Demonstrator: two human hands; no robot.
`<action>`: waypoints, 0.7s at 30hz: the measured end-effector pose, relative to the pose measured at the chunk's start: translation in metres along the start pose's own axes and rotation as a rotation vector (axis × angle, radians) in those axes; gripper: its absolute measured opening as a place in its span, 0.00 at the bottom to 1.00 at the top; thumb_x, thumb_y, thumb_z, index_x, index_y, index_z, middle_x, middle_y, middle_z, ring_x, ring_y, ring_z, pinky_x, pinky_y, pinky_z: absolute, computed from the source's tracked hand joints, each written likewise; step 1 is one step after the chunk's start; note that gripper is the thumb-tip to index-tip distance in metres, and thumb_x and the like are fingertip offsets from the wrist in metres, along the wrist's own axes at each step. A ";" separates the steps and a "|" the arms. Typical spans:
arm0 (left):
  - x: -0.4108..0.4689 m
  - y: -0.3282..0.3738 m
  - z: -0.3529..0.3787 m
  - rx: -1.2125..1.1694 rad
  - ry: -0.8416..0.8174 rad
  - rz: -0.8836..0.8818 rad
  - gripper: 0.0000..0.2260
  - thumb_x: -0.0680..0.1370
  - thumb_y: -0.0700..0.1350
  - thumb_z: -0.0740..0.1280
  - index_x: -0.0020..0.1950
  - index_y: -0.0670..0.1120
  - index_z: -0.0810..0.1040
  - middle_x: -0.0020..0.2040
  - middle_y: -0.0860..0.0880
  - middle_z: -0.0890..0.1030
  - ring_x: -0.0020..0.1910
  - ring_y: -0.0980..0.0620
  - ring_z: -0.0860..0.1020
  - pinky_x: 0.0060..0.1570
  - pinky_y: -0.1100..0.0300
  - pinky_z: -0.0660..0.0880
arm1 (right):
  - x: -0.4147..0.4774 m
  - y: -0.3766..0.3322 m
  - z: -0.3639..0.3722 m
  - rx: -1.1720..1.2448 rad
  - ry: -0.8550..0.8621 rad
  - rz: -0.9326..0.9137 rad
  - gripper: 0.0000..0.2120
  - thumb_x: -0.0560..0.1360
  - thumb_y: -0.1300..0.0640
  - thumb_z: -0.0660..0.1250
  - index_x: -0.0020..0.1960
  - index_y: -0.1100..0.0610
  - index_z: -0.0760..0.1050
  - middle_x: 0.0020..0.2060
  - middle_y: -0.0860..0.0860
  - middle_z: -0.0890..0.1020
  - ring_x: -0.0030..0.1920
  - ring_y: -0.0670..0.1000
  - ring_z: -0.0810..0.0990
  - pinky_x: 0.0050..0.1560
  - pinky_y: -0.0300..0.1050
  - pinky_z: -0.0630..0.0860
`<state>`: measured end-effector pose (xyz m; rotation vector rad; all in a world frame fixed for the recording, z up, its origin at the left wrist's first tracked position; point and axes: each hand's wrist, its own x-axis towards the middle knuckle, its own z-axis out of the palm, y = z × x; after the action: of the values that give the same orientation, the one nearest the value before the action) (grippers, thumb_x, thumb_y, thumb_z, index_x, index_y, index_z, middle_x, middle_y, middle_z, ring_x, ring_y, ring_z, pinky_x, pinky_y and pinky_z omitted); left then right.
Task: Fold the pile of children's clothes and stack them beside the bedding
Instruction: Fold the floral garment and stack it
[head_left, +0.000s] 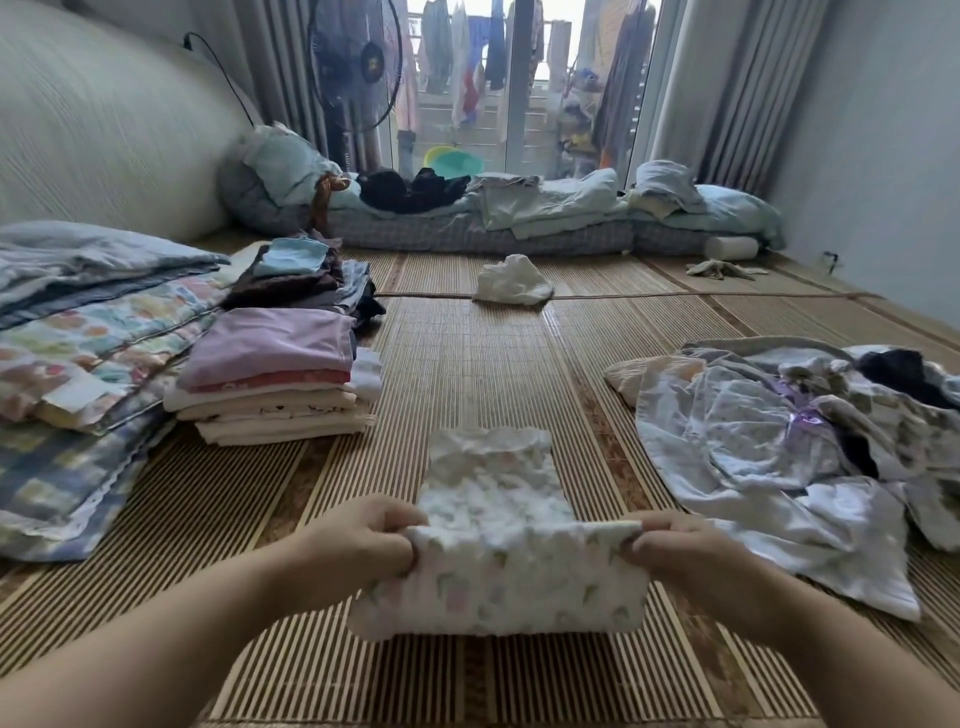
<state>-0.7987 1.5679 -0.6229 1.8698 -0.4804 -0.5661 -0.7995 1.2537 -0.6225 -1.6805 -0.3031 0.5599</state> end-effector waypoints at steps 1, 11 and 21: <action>0.003 0.003 -0.005 -0.104 -0.046 -0.021 0.03 0.63 0.47 0.64 0.33 0.49 0.77 0.31 0.53 0.75 0.30 0.56 0.73 0.31 0.64 0.69 | 0.002 -0.006 -0.001 0.091 0.006 -0.005 0.15 0.64 0.61 0.62 0.46 0.69 0.76 0.33 0.55 0.77 0.33 0.47 0.75 0.33 0.35 0.72; 0.068 -0.007 -0.023 -0.659 0.561 -0.179 0.07 0.80 0.41 0.63 0.57 0.43 0.75 0.43 0.43 0.83 0.35 0.49 0.81 0.35 0.55 0.81 | 0.095 0.004 0.006 0.376 0.609 0.046 0.12 0.81 0.52 0.59 0.61 0.56 0.73 0.51 0.58 0.82 0.48 0.56 0.83 0.45 0.53 0.81; 0.072 -0.042 0.016 0.689 0.392 -0.189 0.29 0.73 0.71 0.54 0.73 0.70 0.52 0.76 0.64 0.42 0.76 0.54 0.41 0.73 0.35 0.45 | 0.095 0.038 0.015 -0.961 0.356 -0.028 0.23 0.77 0.38 0.58 0.72 0.37 0.62 0.73 0.36 0.57 0.74 0.39 0.49 0.74 0.55 0.49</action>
<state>-0.7474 1.5295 -0.6780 2.6312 -0.2474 -0.1369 -0.7313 1.3059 -0.6797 -2.6485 -0.3594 0.0519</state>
